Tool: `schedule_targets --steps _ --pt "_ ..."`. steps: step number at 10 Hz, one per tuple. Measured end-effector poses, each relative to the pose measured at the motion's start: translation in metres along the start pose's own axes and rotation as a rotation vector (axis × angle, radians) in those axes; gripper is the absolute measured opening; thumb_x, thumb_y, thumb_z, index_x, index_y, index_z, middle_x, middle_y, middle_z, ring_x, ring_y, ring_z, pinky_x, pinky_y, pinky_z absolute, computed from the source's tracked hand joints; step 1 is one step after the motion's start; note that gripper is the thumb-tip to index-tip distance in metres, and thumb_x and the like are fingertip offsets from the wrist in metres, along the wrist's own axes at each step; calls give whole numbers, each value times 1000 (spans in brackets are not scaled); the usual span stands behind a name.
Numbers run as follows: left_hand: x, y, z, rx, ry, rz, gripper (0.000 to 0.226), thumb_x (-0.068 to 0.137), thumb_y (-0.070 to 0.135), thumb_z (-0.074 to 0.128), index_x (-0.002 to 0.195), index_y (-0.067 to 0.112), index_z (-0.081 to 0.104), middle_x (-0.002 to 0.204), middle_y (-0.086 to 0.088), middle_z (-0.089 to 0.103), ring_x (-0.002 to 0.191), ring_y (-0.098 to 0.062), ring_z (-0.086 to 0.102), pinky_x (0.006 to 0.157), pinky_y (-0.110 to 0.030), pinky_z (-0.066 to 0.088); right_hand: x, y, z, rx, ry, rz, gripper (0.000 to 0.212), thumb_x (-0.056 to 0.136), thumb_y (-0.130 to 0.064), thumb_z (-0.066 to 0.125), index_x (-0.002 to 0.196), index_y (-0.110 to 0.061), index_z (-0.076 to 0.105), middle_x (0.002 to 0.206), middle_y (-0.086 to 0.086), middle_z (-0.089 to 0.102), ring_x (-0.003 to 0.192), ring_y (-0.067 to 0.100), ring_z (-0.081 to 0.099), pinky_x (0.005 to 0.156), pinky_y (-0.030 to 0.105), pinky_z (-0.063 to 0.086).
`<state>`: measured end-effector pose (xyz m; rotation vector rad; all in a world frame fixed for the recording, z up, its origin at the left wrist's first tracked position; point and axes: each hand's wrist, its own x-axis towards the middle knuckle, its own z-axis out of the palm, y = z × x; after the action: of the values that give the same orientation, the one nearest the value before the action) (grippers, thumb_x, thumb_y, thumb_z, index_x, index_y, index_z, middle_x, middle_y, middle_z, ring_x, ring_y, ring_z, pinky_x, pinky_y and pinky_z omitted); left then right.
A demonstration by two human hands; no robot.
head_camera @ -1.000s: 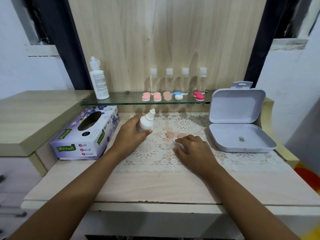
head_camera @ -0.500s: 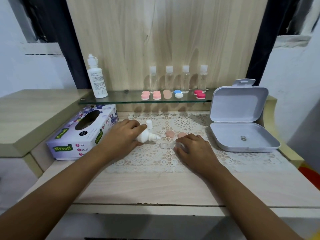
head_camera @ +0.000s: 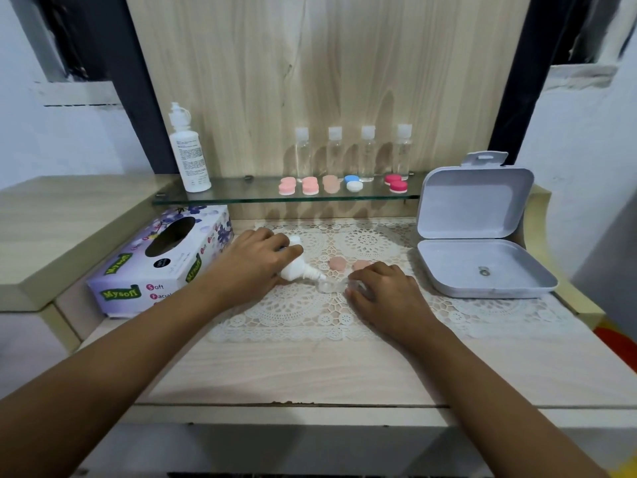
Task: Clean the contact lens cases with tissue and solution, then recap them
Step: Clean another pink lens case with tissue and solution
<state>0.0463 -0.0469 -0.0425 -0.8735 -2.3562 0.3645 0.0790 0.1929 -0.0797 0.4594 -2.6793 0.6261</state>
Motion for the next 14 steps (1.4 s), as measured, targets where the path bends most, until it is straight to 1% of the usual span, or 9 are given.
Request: schedule_targets --steps 2,4,6,8,11,14 --pt "6 1 -6 51 50 37 51 59 29 86 103 12 66 88 -9 67 76 -29 62 63 -39 50 1 0 0 -6 -5 -2 30 91 -38 50 116 -26 60 121 -4 56 110 21 47 86 31 33" --pt "9 1 -10 87 76 64 54 54 22 88 103 12 68 88 -9 68 79 -30 63 65 -37 50 1 1 0 -13 -7 -3 31 91 -39 50 117 -26 59 121 -4 56 110 21 47 87 32 34" --pt "12 1 -11 120 109 94 52 56 14 87 104 13 68 91 -9 69 84 -31 63 71 -40 51 1 0 -1 -13 -13 -10 31 91 -39 49 118 -25 59 122 -3 55 111 21 46 87 32 33" --pt "17 0 -13 133 121 128 54 54 8 87 104 15 68 91 -6 69 82 -30 62 71 -37 50 1 0 0 -14 -9 -13 31 91 -39 49 117 -25 59 122 -3 55 111 20 46 86 32 33" --pt "19 0 -16 155 114 146 55 55 5 85 106 16 67 86 -4 66 75 -26 59 68 -35 49 1 0 -1 -17 -16 -4 31 91 -39 49 117 -25 59 123 -3 55 111 21 46 86 32 33" --pt "20 1 -17 168 110 156 56 54 5 85 106 17 68 86 -3 66 74 -24 59 70 -35 50 1 -1 -1 -19 -17 4 30 91 -39 48 116 -25 59 123 -3 54 112 20 46 87 32 32"
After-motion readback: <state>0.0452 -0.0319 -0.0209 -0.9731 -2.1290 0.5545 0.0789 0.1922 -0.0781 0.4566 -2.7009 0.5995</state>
